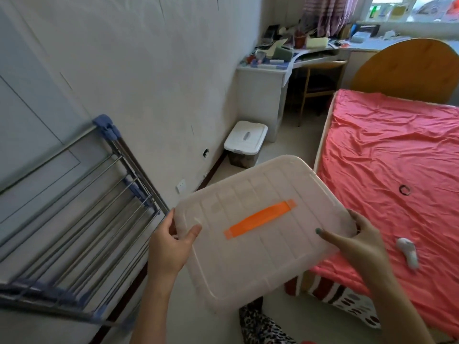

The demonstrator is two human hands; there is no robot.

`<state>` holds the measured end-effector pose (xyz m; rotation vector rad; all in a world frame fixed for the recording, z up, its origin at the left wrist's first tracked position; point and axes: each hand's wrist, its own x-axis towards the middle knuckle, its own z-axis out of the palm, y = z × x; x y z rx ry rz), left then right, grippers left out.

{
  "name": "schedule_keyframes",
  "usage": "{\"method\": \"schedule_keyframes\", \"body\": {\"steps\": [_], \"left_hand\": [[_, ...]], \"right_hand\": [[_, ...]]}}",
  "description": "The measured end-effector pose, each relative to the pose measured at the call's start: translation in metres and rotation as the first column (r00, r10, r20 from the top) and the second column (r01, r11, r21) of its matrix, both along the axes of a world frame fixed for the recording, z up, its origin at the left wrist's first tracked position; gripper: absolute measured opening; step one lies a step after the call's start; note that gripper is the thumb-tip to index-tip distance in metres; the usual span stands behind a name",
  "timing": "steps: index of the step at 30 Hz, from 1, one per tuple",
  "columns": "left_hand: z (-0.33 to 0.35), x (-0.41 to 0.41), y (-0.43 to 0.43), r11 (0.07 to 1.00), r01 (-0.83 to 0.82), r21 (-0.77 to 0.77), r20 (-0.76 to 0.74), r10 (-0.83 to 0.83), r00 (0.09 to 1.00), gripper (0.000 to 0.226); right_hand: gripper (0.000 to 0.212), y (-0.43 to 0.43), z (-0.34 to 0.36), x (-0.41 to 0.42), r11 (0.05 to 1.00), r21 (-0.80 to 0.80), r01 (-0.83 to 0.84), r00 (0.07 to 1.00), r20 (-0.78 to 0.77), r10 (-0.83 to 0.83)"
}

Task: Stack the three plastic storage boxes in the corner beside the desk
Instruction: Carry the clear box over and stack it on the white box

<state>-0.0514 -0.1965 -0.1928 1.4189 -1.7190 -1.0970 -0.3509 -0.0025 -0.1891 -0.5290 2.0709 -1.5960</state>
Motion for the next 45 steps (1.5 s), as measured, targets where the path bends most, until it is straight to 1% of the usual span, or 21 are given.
{"method": "schedule_keyframes", "body": {"steps": [2, 4, 9, 12, 14, 17, 21, 23, 26, 28, 33, 37, 41, 43, 45], "left_hand": [[-0.002, -0.008, -0.031, 1.0, -0.01, 0.0, 0.019, 0.01, 1.0, 0.074], [-0.005, -0.02, -0.065, 1.0, -0.024, 0.002, 0.023, 0.023, 0.999, 0.067], [-0.011, -0.066, -0.154, 0.999, -0.008, 0.049, 0.009, 0.008, 1.0, 0.062], [-0.011, -0.099, -0.209, 1.0, 0.009, 0.001, 0.046, -0.009, 0.999, 0.067], [-0.01, -0.118, -0.235, 0.999, 0.016, -0.028, 0.067, -0.014, 0.998, 0.075], [-0.008, -0.145, -0.272, 0.999, 0.039, -0.003, 0.047, -0.039, 0.998, 0.076], [-0.004, -0.183, -0.318, 0.997, 0.079, -0.005, 0.012, -0.079, 0.997, 0.069], [-0.001, -0.202, -0.342, 0.997, 0.081, -0.016, 0.007, -0.081, 0.997, 0.063], [-0.002, -0.231, -0.376, 0.995, 0.086, -0.04, 0.015, -0.086, 0.996, 0.056], [-0.004, -0.251, -0.4, 0.995, 0.091, -0.043, 0.011, -0.091, 0.996, 0.057], [-0.013, -0.301, -0.465, 0.993, 0.108, -0.049, 0.012, -0.107, 0.994, 0.058], [-0.015, -0.353, -0.523, 0.992, 0.11, -0.059, -0.004, -0.11, 0.994, 0.063], [-0.018, -0.401, -0.579, 0.991, 0.124, -0.047, 0.002, -0.124, 0.992, 0.064], [-0.019, -0.423, -0.605, 0.99, 0.131, -0.049, 0.006, -0.131, 0.991, 0.069], [-0.02, -0.444, -0.629, 0.989, 0.14, -0.048, 0.016, -0.139, 0.99, 0.068]], "right_hand": [[0.079, -0.034, -0.006, -0.011, 1.0, -0.015, -0.006, 1.0, 0.024, 0.007], [0.079, -0.07, -0.011, -0.025, 0.999, -0.032, -0.001, 0.999, 0.038, 0.002], [0.078, -0.146, -0.017, -0.066, 0.999, -0.032, 0.027, 0.999, 0.021, -0.026], [0.081, -0.19, -0.014, -0.094, 0.999, -0.022, 0.04, 0.999, -0.003, -0.04], [0.074, -0.213, -0.01, -0.108, 0.999, -0.016, 0.05, 0.998, -0.023, -0.05], [0.067, -0.248, -0.007, -0.132, 0.998, 0.003, 0.061, 0.996, -0.067, -0.06], [0.07, -0.288, -0.005, -0.165, 0.998, 0.023, 0.058, 0.995, -0.083, -0.056], [0.064, -0.309, -0.003, -0.18, 0.997, 0.036, 0.067, 0.993, -0.1, -0.063], [0.069, -0.339, -0.002, -0.205, 0.997, 0.033, 0.071, 0.993, -0.095, -0.068], [0.07, -0.361, -0.001, -0.223, 0.997, 0.036, 0.075, 0.991, -0.114, -0.071], [0.062, -0.418, -0.003, -0.272, 0.994, 0.037, 0.102, 0.985, -0.145, -0.095], [0.067, -0.471, -0.001, -0.319, 0.991, 0.067, 0.119, 0.98, -0.165, -0.106], [0.076, -0.522, 0.0, -0.361, 0.992, 0.079, 0.097, 0.987, -0.137, -0.086], [0.073, -0.547, 0.0, -0.379, 0.99, 0.09, 0.112, 0.986, -0.132, -0.099], [0.068, -0.57, -0.001, -0.398, 0.987, 0.091, 0.133, 0.984, -0.132, -0.121]]}}
